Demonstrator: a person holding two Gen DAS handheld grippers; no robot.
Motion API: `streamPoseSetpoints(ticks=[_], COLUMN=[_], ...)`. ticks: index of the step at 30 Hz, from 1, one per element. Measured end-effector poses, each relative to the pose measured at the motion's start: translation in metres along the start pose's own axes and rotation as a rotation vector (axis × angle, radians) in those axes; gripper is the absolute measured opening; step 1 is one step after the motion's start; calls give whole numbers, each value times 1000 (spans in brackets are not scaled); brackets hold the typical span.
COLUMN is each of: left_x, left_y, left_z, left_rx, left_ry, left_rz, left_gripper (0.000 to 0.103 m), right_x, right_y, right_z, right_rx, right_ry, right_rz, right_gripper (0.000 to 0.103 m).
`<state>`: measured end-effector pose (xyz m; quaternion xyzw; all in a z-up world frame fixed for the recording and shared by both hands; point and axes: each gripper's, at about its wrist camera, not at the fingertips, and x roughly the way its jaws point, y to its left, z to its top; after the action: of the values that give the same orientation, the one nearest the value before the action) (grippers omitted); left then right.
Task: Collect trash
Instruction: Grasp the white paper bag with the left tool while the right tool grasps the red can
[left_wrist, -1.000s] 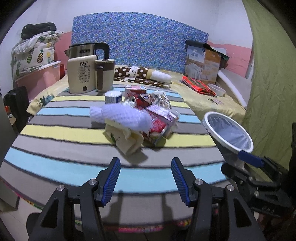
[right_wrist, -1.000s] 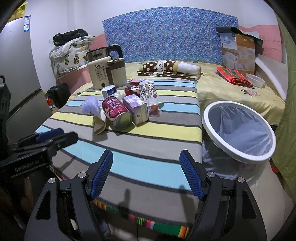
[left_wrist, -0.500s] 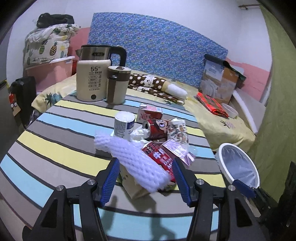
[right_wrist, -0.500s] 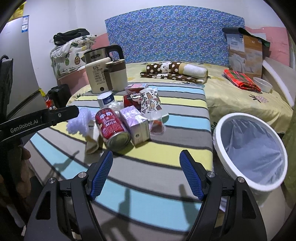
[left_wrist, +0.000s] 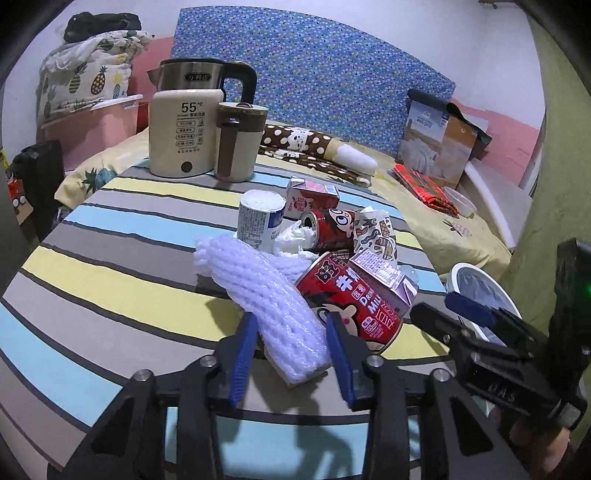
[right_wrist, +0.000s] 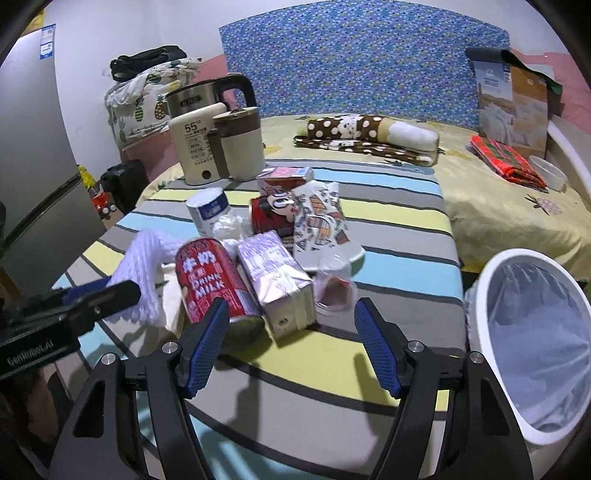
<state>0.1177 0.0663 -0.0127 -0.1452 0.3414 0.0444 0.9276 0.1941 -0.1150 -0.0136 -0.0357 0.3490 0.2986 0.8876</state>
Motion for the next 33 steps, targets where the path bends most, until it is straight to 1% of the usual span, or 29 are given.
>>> streamPoseSetpoints(ticks=[1, 4, 7, 17, 19, 22, 26, 28, 29, 33], left_x=[0, -2, -5, -17, -16, -14, -4, 0, 0, -5], left_y=[2, 8, 16, 56, 63, 69, 69, 70, 72, 71], left_z=[-1, -3, -5, -13, -15, -18, -23, -26, -27, -29], left_rx=[4, 4, -4, -59, -67, -83, -78, -78, -78, -68], left_ry=[0, 2, 4, 24, 36, 55, 91, 105, 104, 84], left_rz=[2, -4, -4, 25, 25, 19, 33, 50, 51, 61], left_gripper=[32, 29, 28, 28, 28, 29, 31, 31, 31, 27], right_x=[0, 2, 4, 30, 36, 40, 45, 44, 42, 34], right_y=[4, 15, 24, 48, 50, 51, 51, 52, 51, 50], right_z=[-1, -3, -4, -3, -3, -3, -2, -3, -3, -6], right_rx=[-11, -48, -79, -182, -181, -173, -142, -126, -118, -93], right_ry=[1, 11, 20, 125, 146, 165, 183, 178, 171, 137], right_rz=[8, 44, 66, 136, 150, 145, 155, 167, 171, 167], right_gripper=[63, 63, 63, 63, 63, 63, 63, 57, 55, 55])
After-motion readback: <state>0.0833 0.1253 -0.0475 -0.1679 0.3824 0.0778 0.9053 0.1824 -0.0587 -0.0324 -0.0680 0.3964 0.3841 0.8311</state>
